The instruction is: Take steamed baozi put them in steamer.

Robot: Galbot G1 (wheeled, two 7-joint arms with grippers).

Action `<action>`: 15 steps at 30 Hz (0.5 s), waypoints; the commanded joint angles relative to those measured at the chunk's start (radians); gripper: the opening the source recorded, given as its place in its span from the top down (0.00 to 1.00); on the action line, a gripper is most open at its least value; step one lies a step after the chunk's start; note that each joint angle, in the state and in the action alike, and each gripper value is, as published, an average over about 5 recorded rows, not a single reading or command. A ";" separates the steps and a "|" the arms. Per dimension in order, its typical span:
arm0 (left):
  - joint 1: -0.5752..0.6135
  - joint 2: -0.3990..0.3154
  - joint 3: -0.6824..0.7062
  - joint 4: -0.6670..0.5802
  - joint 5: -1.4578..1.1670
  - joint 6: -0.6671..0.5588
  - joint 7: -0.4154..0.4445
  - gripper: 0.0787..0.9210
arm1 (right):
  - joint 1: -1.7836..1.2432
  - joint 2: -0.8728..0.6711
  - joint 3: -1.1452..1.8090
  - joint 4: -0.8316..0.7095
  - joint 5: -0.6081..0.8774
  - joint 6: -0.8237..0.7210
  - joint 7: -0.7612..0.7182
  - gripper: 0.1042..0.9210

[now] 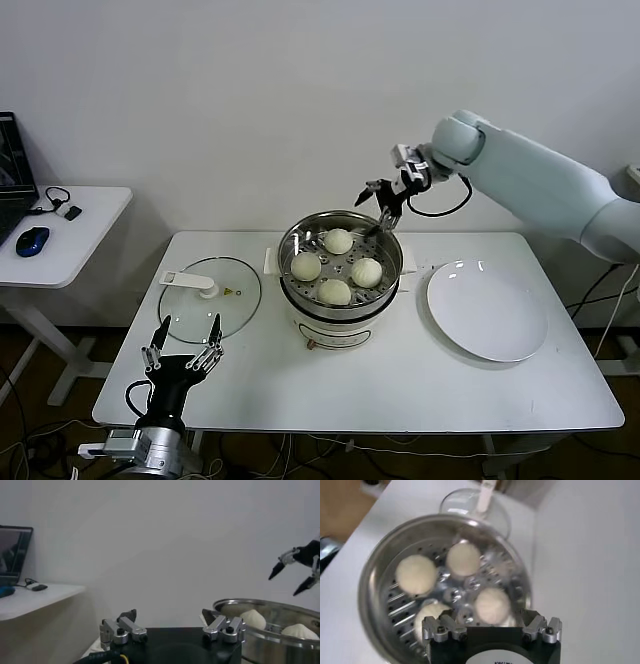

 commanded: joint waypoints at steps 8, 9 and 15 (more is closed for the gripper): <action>0.002 -0.007 0.011 -0.003 0.008 -0.018 0.002 0.12 | -0.864 -0.304 1.046 0.419 -0.053 0.055 0.450 0.12; 0.003 -0.008 0.013 -0.003 0.010 -0.019 0.002 0.12 | -0.923 -0.296 1.102 0.441 -0.056 0.061 0.470 0.12; 0.005 -0.018 0.020 -0.004 0.028 -0.036 -0.002 0.12 | -1.285 -0.160 1.424 0.551 -0.079 0.161 0.644 0.12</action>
